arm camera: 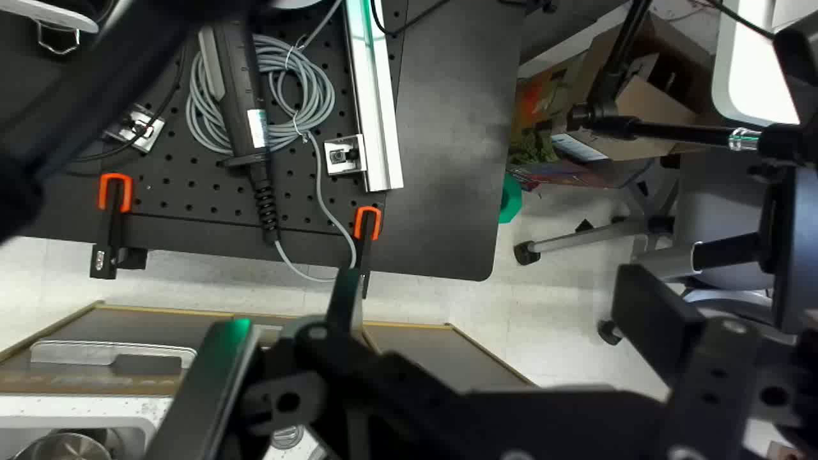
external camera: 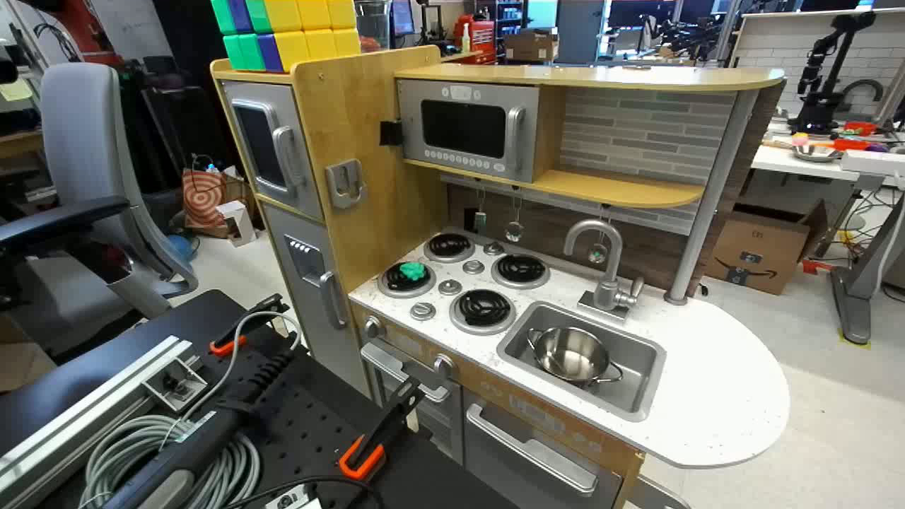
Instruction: Take the plastic grapes from the stove and put them in the pot in the sink
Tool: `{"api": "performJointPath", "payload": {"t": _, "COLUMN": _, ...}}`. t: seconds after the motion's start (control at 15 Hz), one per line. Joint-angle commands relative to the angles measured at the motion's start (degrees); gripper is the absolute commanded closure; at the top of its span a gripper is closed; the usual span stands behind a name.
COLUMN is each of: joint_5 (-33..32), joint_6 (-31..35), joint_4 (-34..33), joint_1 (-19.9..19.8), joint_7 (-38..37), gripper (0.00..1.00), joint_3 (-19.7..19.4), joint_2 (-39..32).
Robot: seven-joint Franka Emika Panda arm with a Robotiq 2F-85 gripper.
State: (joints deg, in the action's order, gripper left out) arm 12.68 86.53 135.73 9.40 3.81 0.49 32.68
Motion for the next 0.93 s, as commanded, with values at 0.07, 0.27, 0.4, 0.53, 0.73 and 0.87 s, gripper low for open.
{"api": "performJointPath", "payload": {"t": 0.07, "joint_5": 0.45, "joint_6": -0.23, "joint_4": -0.12, "joint_1": -1.47, "joint_7": 0.60, "gripper": 0.00, "joint_3": 1.15, "joint_2": -0.03}}
{"api": "performJointPath", "payload": {"t": 0.27, "joint_5": 0.45, "joint_6": -0.23, "joint_4": -0.12, "joint_1": -1.47, "joint_7": 0.60, "gripper": 0.00, "joint_3": 1.15, "joint_2": -0.03}}
{"api": "performJointPath", "payload": {"t": 0.4, "joint_5": 0.45, "joint_6": -0.23, "joint_4": -0.12, "joint_1": -1.47, "joint_7": 0.60, "gripper": 0.00, "joint_3": 1.15, "joint_2": -0.03}}
{"api": "performJointPath", "payload": {"t": 0.53, "joint_5": -1.24, "joint_6": -6.38, "joint_4": -2.19, "joint_1": -0.09, "joint_7": 5.37, "gripper": 0.00, "joint_3": 0.35, "joint_2": -2.09}}
{"api": "performJointPath", "payload": {"t": 0.73, "joint_5": -4.31, "joint_6": -9.38, "joint_4": -1.85, "joint_1": -0.12, "joint_7": 14.82, "gripper": 0.00, "joint_3": -1.36, "joint_2": -1.31}}
{"api": "performJointPath", "payload": {"t": 0.87, "joint_5": -7.44, "joint_6": -10.60, "joint_4": -2.30, "joint_1": 0.22, "joint_7": 21.16, "gripper": 0.00, "joint_3": -2.19, "joint_2": -1.91}}
